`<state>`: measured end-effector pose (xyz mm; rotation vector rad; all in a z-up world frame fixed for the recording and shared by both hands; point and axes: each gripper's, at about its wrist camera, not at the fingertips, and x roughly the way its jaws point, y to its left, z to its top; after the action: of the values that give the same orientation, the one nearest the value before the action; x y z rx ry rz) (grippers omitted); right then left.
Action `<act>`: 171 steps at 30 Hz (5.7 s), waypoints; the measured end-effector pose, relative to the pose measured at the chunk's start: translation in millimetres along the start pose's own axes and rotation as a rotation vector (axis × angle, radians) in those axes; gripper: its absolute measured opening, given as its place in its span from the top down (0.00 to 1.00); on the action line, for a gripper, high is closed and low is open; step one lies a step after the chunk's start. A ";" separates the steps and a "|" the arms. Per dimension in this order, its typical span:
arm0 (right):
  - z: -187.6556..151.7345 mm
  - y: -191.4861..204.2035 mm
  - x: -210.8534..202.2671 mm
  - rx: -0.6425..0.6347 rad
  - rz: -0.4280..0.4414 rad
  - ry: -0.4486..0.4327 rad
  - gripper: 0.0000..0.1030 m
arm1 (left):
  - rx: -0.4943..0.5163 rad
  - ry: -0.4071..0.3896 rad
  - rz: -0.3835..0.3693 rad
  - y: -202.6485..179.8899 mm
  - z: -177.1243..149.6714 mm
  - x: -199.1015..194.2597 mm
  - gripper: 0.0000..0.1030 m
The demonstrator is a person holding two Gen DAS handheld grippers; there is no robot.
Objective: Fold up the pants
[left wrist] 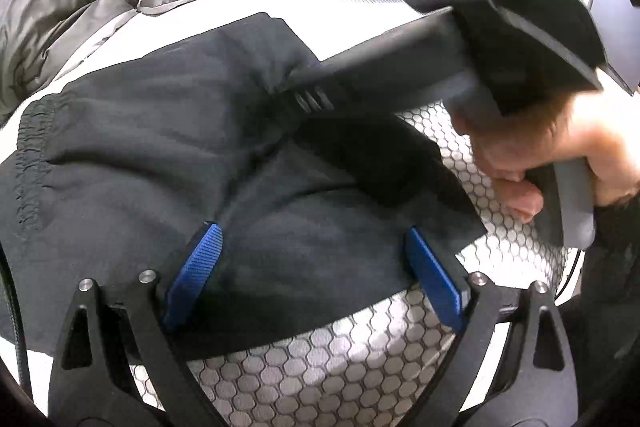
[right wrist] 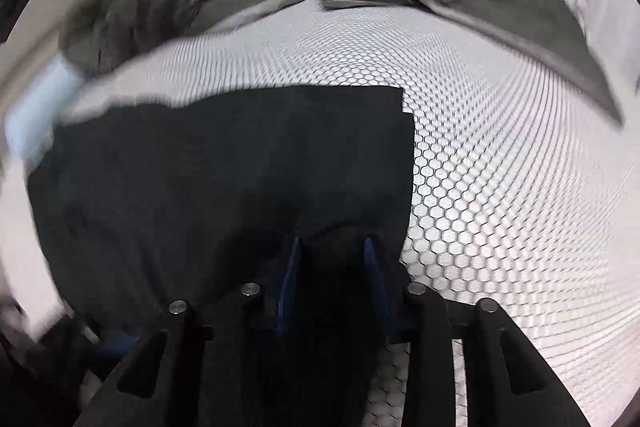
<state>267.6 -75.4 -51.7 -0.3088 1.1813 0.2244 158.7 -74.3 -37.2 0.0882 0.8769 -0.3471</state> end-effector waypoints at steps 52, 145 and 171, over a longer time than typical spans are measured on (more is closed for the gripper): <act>-26.3 27.6 -24.4 -0.076 0.157 -0.016 0.59 | -0.257 -0.057 0.042 168.1 26.5 -29.7 0.55; -48.7 -52.3 -56.3 0.326 0.677 -0.127 0.32 | -0.486 -0.267 0.165 173.2 -7.8 -33.7 0.22; -75.2 -73.0 -70.4 0.297 0.552 -0.128 0.62 | -0.380 -0.221 0.173 153.8 3.2 -26.4 0.22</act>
<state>200.7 -171.0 -3.5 0.2968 1.1344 0.5340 196.8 76.6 -25.1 -0.2216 0.6978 -0.0232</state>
